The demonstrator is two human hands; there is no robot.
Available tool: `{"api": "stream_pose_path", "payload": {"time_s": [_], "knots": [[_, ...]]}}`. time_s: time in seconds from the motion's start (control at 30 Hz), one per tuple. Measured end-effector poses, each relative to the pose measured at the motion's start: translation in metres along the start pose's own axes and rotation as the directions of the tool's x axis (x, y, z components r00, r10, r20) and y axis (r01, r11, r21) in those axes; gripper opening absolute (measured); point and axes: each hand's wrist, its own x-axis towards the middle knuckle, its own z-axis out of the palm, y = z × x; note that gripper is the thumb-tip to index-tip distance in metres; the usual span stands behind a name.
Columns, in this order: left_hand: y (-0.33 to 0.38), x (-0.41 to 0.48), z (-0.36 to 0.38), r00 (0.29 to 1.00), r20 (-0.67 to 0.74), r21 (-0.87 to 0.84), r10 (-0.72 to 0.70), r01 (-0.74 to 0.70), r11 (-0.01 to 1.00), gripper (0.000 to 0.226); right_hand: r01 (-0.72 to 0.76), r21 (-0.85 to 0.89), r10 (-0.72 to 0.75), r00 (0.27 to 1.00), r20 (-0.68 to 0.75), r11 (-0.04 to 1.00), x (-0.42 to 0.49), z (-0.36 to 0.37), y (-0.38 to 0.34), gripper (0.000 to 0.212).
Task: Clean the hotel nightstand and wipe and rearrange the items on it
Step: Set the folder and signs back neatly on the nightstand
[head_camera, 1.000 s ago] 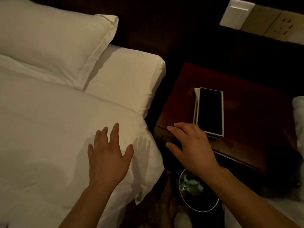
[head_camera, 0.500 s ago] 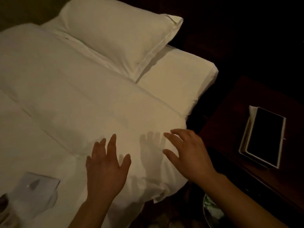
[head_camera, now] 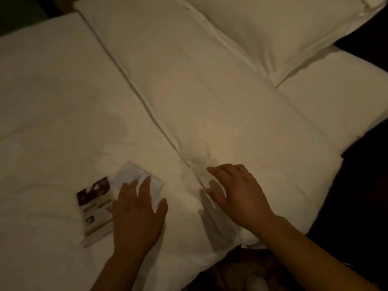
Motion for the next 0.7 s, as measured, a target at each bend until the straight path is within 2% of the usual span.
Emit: {"api": "stream_pose_path", "payload": {"time_s": [0.13, 0.2, 0.27, 0.33, 0.4, 0.47, 0.7], "knots": [[-0.053, 0.012, -0.01, 0.998, 0.0, -0.015, -0.059, 0.059, 0.998, 0.071, 0.006, 0.069, -0.009, 0.999, 0.039, 0.998, 0.021, 0.032, -0.047, 0.047], [-0.075, 0.017, -0.011, 0.994, 0.022, -0.022, -0.106, 0.106, 0.994, 0.066, -0.011, 0.106, 0.002, 0.996, 0.086, 0.994, 0.033, 0.048, -0.062, 0.049], [-0.097, 0.023, -0.008, 0.978, 0.028, -0.102, -0.205, 0.207, 0.973, 0.053, -0.052, 0.135, 0.031, 0.988, 0.153, 0.99, 0.048, 0.066, -0.075, 0.049], [-0.116, 0.032, -0.004, 0.936, 0.071, -0.197, -0.344, 0.351, 0.915, 0.052, -0.109, 0.168, 0.069, 0.972, 0.224, 0.98, 0.063, 0.088, -0.089, 0.05], [-0.131, 0.043, 0.001, 0.884, 0.17, -0.201, -0.436, 0.464, 0.863, 0.062, -0.136, 0.156, 0.092, 0.961, 0.263, 0.978, 0.077, 0.11, -0.101, 0.056], [-0.14, 0.053, 0.005, 0.842, 0.211, -0.25, -0.497, 0.538, 0.805, 0.076, -0.12, 0.074, 0.095, 0.954, 0.283, 0.99, 0.088, 0.129, -0.112, 0.065], [-0.151, 0.076, 0.024, 0.852, 0.197, -0.211, -0.484, 0.519, 0.828, 0.113, -0.028, -0.156, 0.059, 0.979, 0.196, 0.987, 0.102, 0.159, -0.131, 0.07]]}}
